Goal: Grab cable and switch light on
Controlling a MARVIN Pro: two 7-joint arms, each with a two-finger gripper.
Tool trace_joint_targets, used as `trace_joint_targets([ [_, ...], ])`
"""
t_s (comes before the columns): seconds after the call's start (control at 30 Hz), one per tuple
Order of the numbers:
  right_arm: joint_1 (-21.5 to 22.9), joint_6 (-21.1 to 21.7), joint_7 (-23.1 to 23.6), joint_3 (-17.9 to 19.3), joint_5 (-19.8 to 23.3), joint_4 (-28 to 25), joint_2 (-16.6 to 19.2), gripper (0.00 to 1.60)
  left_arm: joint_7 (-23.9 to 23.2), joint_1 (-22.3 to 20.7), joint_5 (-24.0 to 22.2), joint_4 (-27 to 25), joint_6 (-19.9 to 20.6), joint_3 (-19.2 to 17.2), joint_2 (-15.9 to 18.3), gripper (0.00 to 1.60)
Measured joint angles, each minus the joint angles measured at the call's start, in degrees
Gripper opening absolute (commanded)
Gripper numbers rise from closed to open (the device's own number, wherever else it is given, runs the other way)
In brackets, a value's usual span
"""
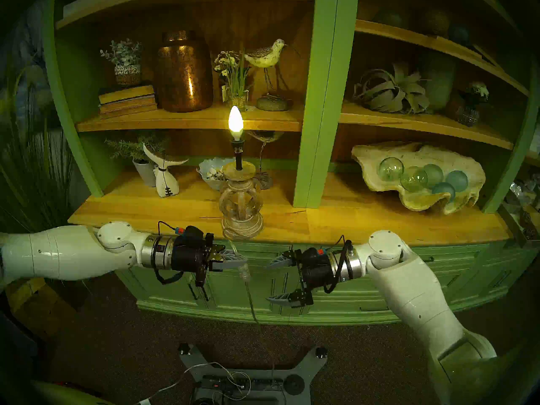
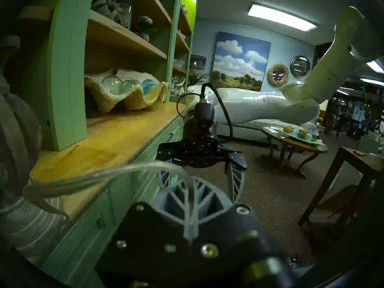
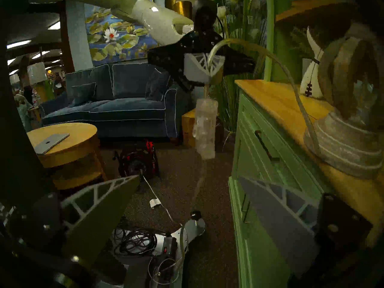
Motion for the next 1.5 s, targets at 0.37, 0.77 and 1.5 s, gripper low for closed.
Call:
trace_joint_targets([
  [0.37,-8.6,-2.3,-2.3,3.6,-0.4,-0.9,6.5,1.60,0.2,0.0,0.1,0.0,0.0,0.1,0.0,0.00],
  [0.77,-17.0,-3.1,-6.5,4.8,-0.7,0.0,9.5,1.60,0.3,0.2,0.1,0.1,0.1,0.2,0.0,0.00],
  [1.5,-32.3,-8.3,-16.1,11.4,1.4,-6.6,11.5,1.60,0.6,0.2,0.1,0.1,0.1,0.2,0.0,0.00],
])
